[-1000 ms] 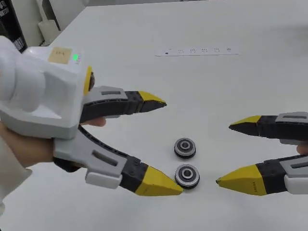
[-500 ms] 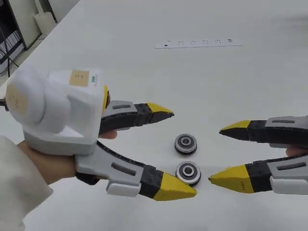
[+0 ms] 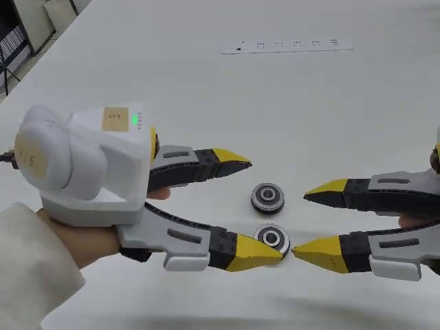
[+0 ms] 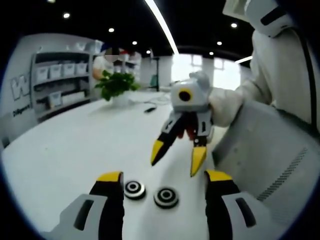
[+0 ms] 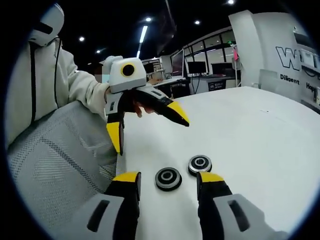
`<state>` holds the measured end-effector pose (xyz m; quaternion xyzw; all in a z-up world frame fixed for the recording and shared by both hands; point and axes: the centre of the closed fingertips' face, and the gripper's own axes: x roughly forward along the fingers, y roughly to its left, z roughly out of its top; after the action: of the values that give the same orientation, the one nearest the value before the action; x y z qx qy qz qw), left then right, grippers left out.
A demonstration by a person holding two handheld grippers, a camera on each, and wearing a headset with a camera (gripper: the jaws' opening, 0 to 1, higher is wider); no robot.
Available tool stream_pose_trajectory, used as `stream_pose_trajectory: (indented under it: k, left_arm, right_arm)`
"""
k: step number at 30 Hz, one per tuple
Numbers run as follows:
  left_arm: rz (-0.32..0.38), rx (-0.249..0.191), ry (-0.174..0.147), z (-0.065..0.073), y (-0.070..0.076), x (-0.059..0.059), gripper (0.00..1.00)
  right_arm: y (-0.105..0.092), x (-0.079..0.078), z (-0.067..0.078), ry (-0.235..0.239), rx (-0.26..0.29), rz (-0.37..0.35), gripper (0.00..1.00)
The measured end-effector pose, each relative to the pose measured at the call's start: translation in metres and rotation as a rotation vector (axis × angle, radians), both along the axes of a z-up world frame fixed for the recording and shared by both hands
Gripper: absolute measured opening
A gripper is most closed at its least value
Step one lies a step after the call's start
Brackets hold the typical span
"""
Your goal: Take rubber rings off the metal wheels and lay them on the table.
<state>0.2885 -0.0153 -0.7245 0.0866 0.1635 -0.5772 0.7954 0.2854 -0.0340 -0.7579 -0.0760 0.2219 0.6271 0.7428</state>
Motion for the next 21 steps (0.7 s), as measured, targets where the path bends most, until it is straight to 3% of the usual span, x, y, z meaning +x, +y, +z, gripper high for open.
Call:
stream_pose_trajectory:
  k: [9,21]
  left_arm:
    - [-0.021,0.005,0.027,-0.012,-0.005,-0.001,0.58]
    - [-0.049,0.053,0.032,-0.033,-0.011,-0.001,0.47]
  right_arm:
    - [0.003,-0.002,-0.013,0.002,-0.019,0.031,0.35]
    - [0.002,0.0,-0.029,0.011,-0.045,0.032,0.29]
